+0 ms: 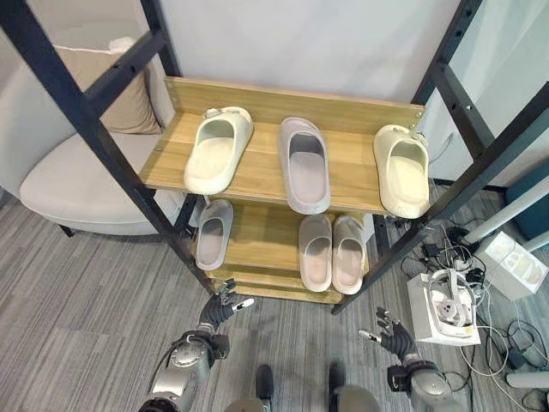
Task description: Arrange the slippers neatly on the shoe rack.
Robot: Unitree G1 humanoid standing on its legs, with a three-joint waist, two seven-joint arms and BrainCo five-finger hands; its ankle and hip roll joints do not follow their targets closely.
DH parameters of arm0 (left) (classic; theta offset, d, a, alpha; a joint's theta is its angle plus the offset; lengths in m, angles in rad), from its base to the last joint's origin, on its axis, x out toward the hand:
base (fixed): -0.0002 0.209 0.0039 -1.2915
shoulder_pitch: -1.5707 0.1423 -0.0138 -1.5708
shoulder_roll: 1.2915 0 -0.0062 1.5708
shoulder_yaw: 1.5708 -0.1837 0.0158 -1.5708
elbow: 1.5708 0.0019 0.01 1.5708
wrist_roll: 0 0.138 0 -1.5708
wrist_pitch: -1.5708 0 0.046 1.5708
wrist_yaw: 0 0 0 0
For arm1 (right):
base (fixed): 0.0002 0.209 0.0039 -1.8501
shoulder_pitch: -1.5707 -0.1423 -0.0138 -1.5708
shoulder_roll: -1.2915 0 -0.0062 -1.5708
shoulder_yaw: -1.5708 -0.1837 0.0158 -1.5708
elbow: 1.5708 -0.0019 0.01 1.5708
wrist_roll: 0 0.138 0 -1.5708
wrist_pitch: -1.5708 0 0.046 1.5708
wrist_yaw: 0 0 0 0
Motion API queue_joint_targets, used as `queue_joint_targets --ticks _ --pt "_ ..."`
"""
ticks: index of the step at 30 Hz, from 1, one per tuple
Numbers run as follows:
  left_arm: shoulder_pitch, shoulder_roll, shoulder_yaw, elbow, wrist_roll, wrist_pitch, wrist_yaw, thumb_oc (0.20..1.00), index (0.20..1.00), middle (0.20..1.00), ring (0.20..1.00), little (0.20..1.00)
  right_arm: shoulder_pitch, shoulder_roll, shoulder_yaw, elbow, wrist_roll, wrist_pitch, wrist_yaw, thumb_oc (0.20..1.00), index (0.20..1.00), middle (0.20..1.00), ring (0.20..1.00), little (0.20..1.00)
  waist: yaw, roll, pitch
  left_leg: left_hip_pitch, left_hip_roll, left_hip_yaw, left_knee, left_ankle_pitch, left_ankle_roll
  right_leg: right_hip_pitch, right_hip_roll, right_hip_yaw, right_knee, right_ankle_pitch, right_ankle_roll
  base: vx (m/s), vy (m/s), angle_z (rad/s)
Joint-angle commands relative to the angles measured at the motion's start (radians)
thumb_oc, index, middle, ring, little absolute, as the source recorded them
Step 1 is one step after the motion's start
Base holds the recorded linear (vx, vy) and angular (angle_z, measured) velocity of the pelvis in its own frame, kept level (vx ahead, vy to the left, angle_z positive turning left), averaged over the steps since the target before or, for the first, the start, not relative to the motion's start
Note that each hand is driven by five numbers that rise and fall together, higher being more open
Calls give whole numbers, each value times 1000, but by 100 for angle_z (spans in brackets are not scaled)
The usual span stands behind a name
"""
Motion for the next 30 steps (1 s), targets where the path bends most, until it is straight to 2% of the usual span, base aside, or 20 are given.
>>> queue_joint_targets --ticks 1,4,6,7,8,10,11,12,14,16,17,19,20,21,23,24,25,27,28,30 --pt "-21 -12 34 -70 -1 -48 -13 1000 1000 1000 1000 1000 -6 -38 -31 -43 10 -27 -6 1000 1000 1000 1000 1000 -5 7 15 27 122 79 64 -100 -107 126 34 -9 42 -77 20 53 -107 24" --pt "-3 -21 33 -84 -11 -40 -23 1000 1000 1000 1000 1000 -2 -55 -43 -39 22 -36 -2 1000 1000 1000 1000 1000 0 7 24 -9 149 60 191 -104 -139 173 48 -20 27 -93 -12 -6 -128 1" --pt "-13 -27 30 -76 -14 -42 -20 1000 1000 1000 1000 1000 -14 -74 -41 -32 25 -44 -3 1000 1000 1000 1000 1000 10 3 36 -59 163 20 274 -73 -165 186 50 -18 21 -97 -26 -68 -9 16" --pt "-13 -32 26 -78 -15 -41 -21 1000 1000 1000 1000 1000 -18 -86 -49 -34 27 -41 -7 1000 1000 1000 1000 1000 4 3 32 -65 195 10 253 -70 -169 195 42 -30 14 -107 -26 -36 54 12" --pt "-12 -32 26 -78 -15 -41 -21 1000 1000 1000 1000 1000 -18 -87 -49 -34 27 -41 -7 1000 1000 1000 1000 1000 4 4 33 -62 195 10 251 -69 -169 198 42 -30 14 -108 -26 8 111 3" --pt "-10 -31 15 -77 -3 -40 -21 1000 1000 1000 1000 1000 -12 -98 -63 -36 38 -43 -13 1000 1000 1000 1000 1000 1 8 16 -31 268 21 152 -28 -182 194 28 -38 22 -116 -13 37 181 7" --pt "-10 -31 15 -76 -3 -40 -21 1000 1000 1000 1000 1000 -12 -98 -63 -36 38 -43 -13 1000 1000 1000 1000 1000 2 8 17 -26 268 23 148 -26 -182 195 29 -38 23 -117 -13 84 373 13" --pt "-20 -39 -5 -76 -1 -44 -18 1000 1000 1000 1000 1000 -13 -99 -67 -34 40 -43 -12 1000 1000 1000 1000 1000 -8 30 -1 -17 290 -25 69 -7 -204 203 12 -36 21 -126 7 79 352 -2" --pt "-34 -39 -29 -88 7 -45 -31 1000 1000 1000 1000 1000 -5 -91 -75 -34 31 -33 -5 1000 1000 1000 1000 1000 -18 45 -19 2 263 16 7 -13 -204 197 -25 -38 28 -112 30 52 503 -8" --pt "-37 -38 -36 -89 13 -44 -33 1000 1000 1000 1000 1000 -4 -84 -78 -34 31 -31 -5 1000 1000 1000 1000 1000 -21 41 -22 6 246 22 -1 -21 -199 189 -41 -36 33 -99 37 -3 317 5" --pt "-40 -31 -40 -100 19 -44 -35 1000 1000 1000 1000 1000 -1 -69 -74 -37 20 -24 -1 1000 1000 1000 1000 1000 -24 31 -19 11 213 30 -7 -42 -180 167 -71 -23 51 -67 53 -27 313 -3" --pt "-42 -27 -42 -101 21 -43 -36 1000 1000 1000 1000 1000 -3 -58 -66 -32 13 -20 1 1000 1000 1000 1000 1000 -19 20 -11 12 196 41 -4 -54 -162 156 -89 -15 58 -46 64 -54 269 2" --pt "-50 -21 -42 -88 25 -43 -30 1000 1000 1000 1000 1000 -11 -41 -52 -32 1 -9 -4 1000 1000 1000 1000 1000 -16 5 -1 7 168 58 -1 -66 -145 135 -121 -6 46 23 82 -62 127 10" --pt "-51 -20 -42 -88 25 -44 -30 1000 1000 1000 1000 1000 -11 -40 -52 -32 1 -9 -4 1000 1000 1000 1000 1000 -15 4 -1 7 167 60 -1 -66 -144 134 -122 -4 46 24 82 -94 181 -11" --pt "-57 -12 -27 -70 19 -49 -26 1000 1000 1000 1000 1000 -23 -31 -35 -28 -35 -5 -14 1000 1000 1000 1000 1000 -6 3 7 -3 152 93 1 -74 -131 103 -146 -29 22 94 94 -114 128 -35" --pt "-57 -12 -27 -69 19 -49 -26 1000 1000 1000 1000 1000 -24 -31 -34 -28 -35 -5 -14 1000 1000 1000 1000 1000 -5 3 7 -3 152 94 1 -74 -131 102 -146 -28 23 94 94 -162 156 -47" --pt "-53 -6 -19 -71 14 -49 -28 1000 1000 1000 1000 1000 -29 -37 -23 -38 -81 -3 -23 1000 1000 1000 1000 1000 -4 15 7 -17 154 110 0 -69 -122 100 -125 -45 44 53 76 -80 85 -44" --pt "-50 0 -11 -79 10 -47 -31 1000 1000 1000 1000 1000 -25 -49 -18 -62 -110 -4 -22 1000 1000 1000 1000 1000 2 18 4 -24 150 116 -1 -66 -118 110 -104 -42 70 21 68 -98 106 -25" --pt "-28 2 1 -88 13 -46 -33 1000 1000 1000 1000 1000 -13 -60 -8 -112 -156 -9 -21 1000 1000 1000 1000 1000 21 15 -4 -26 143 132 -5 -66 -115 125 -86 -86 82 -6 63 -65 55 -31" --pt "-24 -4 4 -76 30 -42 -44 1000 1000 1000 1000 1000 -1 -102 39 -220 -272 -17 -2 1000 1000 1000 1000 1000 33 10 -15 -22 143 137 -7 -61 -117 150 -72 -101 46 -18 68 -3 -26 -31"
